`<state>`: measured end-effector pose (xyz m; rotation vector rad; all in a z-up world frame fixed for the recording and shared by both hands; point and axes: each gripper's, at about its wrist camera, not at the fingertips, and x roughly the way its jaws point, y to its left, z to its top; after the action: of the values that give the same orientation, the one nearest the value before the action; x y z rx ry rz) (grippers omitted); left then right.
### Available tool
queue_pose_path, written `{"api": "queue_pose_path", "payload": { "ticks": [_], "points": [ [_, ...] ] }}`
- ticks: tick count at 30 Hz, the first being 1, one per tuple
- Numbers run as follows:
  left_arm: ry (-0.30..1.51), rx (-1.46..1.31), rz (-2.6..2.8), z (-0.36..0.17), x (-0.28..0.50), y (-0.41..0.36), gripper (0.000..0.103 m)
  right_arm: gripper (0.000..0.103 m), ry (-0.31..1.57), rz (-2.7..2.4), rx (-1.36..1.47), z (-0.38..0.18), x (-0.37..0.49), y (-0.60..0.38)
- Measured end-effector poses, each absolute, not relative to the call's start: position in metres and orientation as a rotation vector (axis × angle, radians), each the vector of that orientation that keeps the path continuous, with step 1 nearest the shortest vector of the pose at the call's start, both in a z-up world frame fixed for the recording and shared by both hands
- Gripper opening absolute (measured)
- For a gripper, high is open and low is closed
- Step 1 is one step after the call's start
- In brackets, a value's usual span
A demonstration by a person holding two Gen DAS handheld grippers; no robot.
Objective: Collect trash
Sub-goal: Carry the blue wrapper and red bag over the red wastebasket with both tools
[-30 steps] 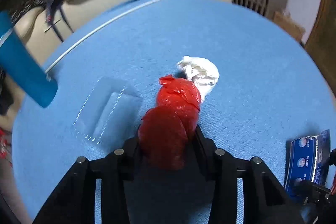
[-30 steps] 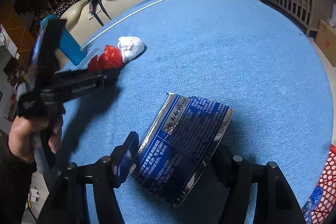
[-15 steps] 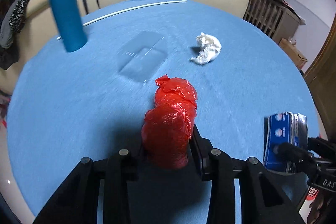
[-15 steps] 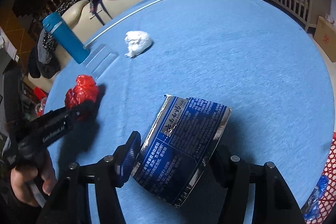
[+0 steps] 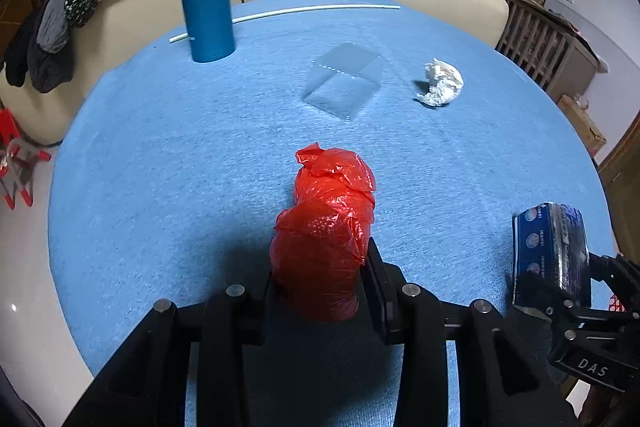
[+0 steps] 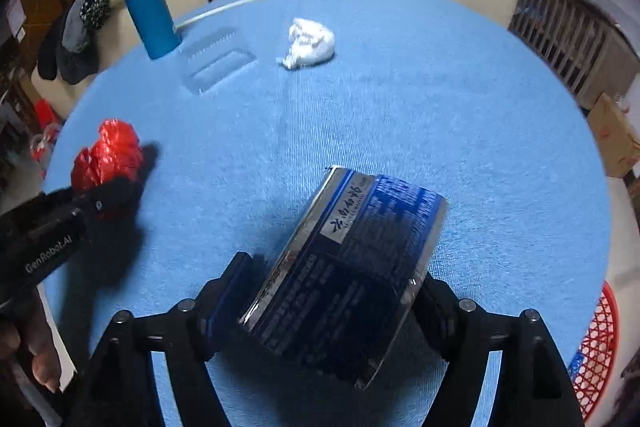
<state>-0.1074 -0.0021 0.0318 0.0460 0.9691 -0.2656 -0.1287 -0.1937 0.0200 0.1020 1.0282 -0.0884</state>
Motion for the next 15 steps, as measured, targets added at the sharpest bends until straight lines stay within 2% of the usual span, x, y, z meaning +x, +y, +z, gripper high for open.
{"api": "queue_pose_path", "payload": {
  "ticks": [4, 5, 8, 15],
  "points": [
    [0.969, 0.040, -0.270, 0.031, -0.111, -0.001, 0.039, 0.078, 1.019, -0.142, 0.076, 0.021, -0.130, -0.186],
    [0.968, 0.040, -0.274, 0.032, -0.112, -0.002, 0.039, 0.073, 1.020, -0.148, 0.072, 0.018, -0.131, -0.183],
    [0.963, 0.037, -0.279, 0.032, -0.114, -0.001, 0.039, 0.069, 1.008, -0.139, 0.094, 0.016, -0.136, -0.185],
    [0.959, 0.024, -0.280, 0.032, -0.118, -0.003, 0.039, 0.068, 0.943, -0.035, 0.082, 0.030, -0.154, -0.184]
  ]
}}
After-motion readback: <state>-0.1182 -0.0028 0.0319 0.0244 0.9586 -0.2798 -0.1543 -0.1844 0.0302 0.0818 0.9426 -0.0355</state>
